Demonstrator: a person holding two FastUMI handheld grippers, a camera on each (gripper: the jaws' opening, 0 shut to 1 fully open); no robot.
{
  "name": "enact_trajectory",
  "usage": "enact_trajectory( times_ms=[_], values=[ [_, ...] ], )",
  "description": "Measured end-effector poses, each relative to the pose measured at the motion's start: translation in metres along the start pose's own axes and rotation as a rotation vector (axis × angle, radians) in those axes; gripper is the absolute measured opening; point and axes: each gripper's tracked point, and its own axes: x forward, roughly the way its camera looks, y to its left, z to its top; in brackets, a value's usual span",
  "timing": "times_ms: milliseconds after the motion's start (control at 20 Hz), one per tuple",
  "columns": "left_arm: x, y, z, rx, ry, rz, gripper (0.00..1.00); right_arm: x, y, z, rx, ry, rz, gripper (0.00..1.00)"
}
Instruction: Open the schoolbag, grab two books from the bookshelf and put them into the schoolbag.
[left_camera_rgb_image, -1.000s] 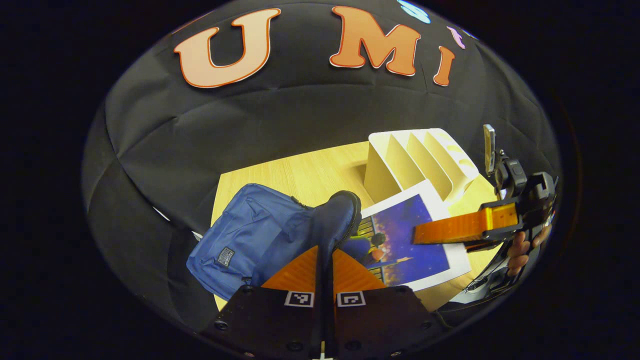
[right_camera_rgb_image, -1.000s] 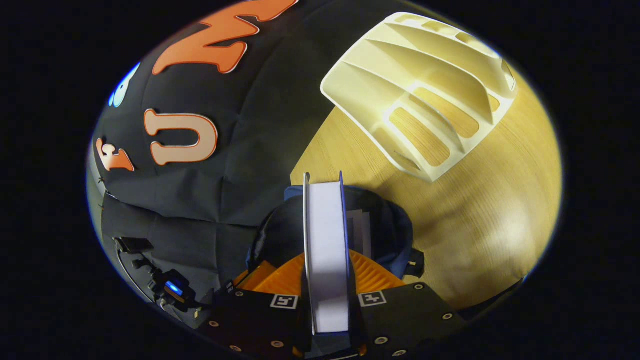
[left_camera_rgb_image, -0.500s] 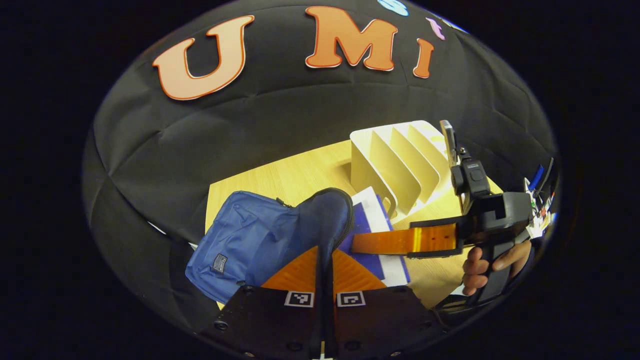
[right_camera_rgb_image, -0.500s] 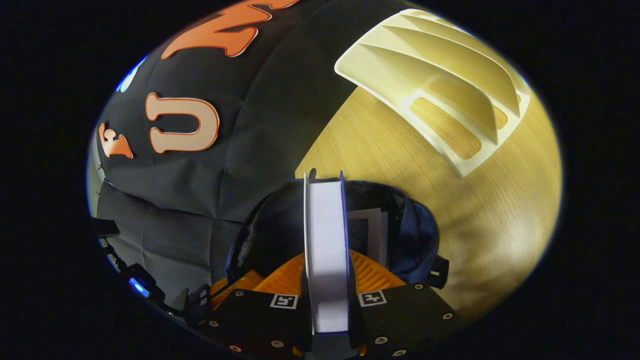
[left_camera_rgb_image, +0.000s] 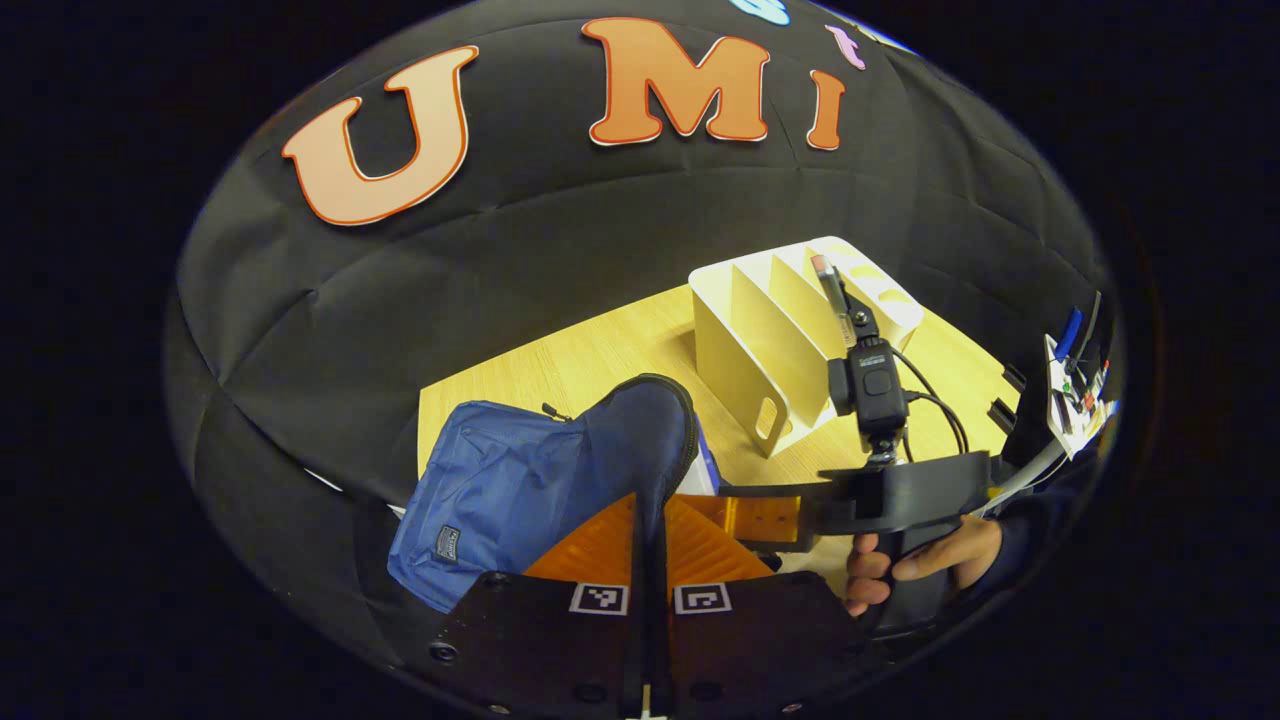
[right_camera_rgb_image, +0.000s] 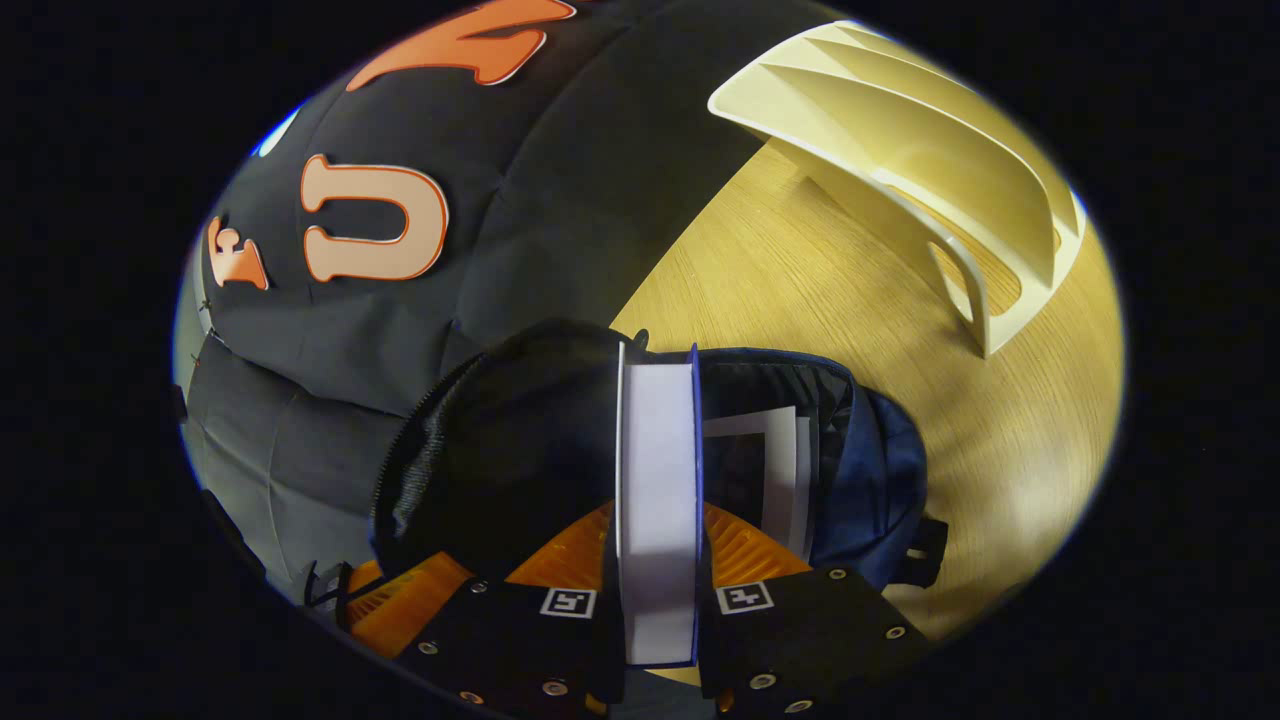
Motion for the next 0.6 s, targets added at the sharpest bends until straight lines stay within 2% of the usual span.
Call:
enact_trajectory(
  times_ms=[50,100,150,200,250,350,400,450,500,550,600],
  values=[
    [0.000,-0.001,-0.002,-0.008,0.008,-0.001,0.02,0.003,0.000,0.000,-0.014,-0.004,-0.003,0.29],
    [-0.003,0.002,-0.003,-0.013,0.011,0.008,0.02,0.008,0.001,0.000,-0.019,-0.010,-0.002,0.41],
    [-0.003,0.003,-0.001,-0.017,0.009,0.011,0.02,0.011,0.002,-0.002,-0.029,-0.004,-0.003,0.29],
    [-0.001,0.001,0.000,-0.012,0.008,0.014,0.02,0.012,0.002,-0.003,-0.033,0.006,-0.010,0.41],
    [-0.002,0.003,0.001,-0.010,0.007,0.022,0.02,0.011,0.003,-0.003,-0.035,0.015,-0.025,0.30],
    [-0.001,0.006,-0.002,-0.020,0.005,0.033,0.02,0.010,-0.009,0.000,-0.133,0.016,-0.126,0.38],
    [-0.002,0.007,-0.004,-0.033,0.004,0.032,0.02,0.003,-0.013,0.004,-0.192,0.032,-0.151,0.32],
    [-0.002,0.007,-0.005,-0.046,0.000,0.031,0.00,0.004,-0.014,0.004,-0.232,0.047,-0.151,0.72],
    [-0.002,0.007,-0.006,-0.055,0.000,0.031,0.02,-0.002,-0.010,0.001,-0.259,0.053,-0.152,0.51],
    [-0.001,0.007,-0.005,-0.059,-0.004,0.036,0.02,-0.003,-0.015,0.000,-0.284,0.063,-0.184,0.75],
    [-0.001,0.006,-0.007,-0.068,-0.004,0.035,0.02,-0.001,-0.022,-0.002,-0.308,0.068,-0.209,0.87]
  ],
)
